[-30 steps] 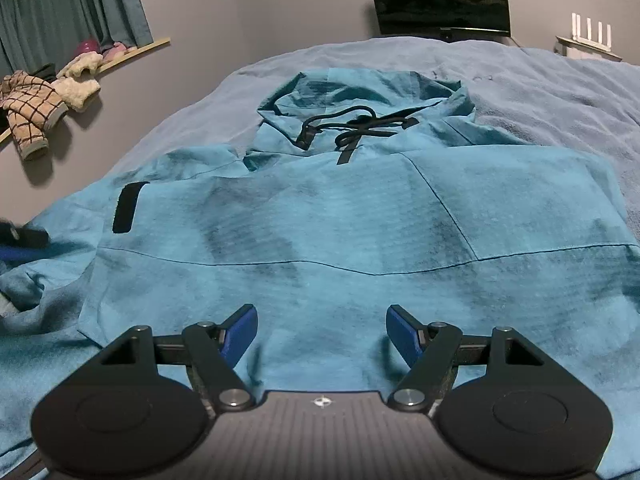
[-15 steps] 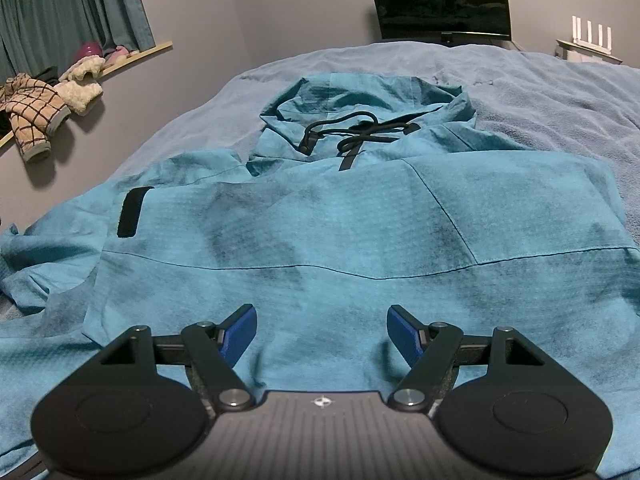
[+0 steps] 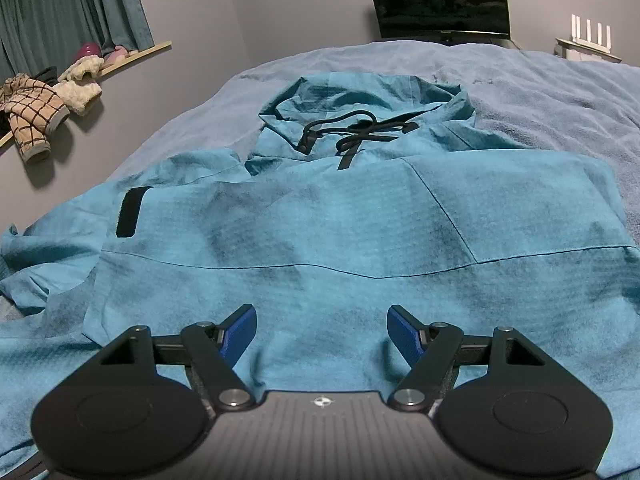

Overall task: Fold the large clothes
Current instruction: 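Grasp the jacket's other side edge with the left tool and lift, then fold the held side over the jacket body with the left tool, release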

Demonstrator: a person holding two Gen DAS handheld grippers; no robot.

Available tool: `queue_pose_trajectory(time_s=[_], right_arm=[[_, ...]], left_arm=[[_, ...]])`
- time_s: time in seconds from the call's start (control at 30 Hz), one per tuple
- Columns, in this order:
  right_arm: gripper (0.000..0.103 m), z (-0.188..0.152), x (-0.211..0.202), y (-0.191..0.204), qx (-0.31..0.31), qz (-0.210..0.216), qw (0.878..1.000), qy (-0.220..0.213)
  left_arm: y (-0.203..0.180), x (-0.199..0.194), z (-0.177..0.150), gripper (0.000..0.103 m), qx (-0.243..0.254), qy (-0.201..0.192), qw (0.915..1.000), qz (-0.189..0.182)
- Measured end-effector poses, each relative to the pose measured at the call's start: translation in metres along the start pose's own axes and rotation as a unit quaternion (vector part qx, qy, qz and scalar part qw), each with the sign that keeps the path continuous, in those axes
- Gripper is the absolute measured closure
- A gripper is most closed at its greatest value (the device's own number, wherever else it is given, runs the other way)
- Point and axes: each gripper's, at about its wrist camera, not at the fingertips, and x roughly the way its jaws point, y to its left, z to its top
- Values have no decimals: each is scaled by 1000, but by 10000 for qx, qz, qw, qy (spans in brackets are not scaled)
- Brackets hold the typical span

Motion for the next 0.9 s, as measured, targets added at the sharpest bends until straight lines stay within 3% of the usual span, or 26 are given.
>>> queue_pose_trajectory(time_s=[0.23,0.47,0.53,0.6,0.67,0.7,0.9], right_arm=[[27,0,2,-1,5,-34,10000,42],[27,0,2,0,-4,-57,10000,50],[27,0,2,0,-1,-56,10000,48],[27,0,2,0,4,-68,10000,48],[27,-1,2,0,6,-77,10000,28],[27,-1,2,0,9,-82,10000,15],[27,-1,1,0,12,-86,10000,-3]], left_arm=[[30,37,-9,37,-497,451,9974,-265],[53,53,-17,39,-1010,429,9907,-806],[58,57,-18,48,-1089,386,9884,-981],[64,62,-19,78,-1175,380,9872,-1007],[69,62,-21,99,-1291,317,9853,-1074],[70,59,-21,103,-1328,240,9853,-1047],[67,31,-25,103,-1308,-241,9855,-1059]])
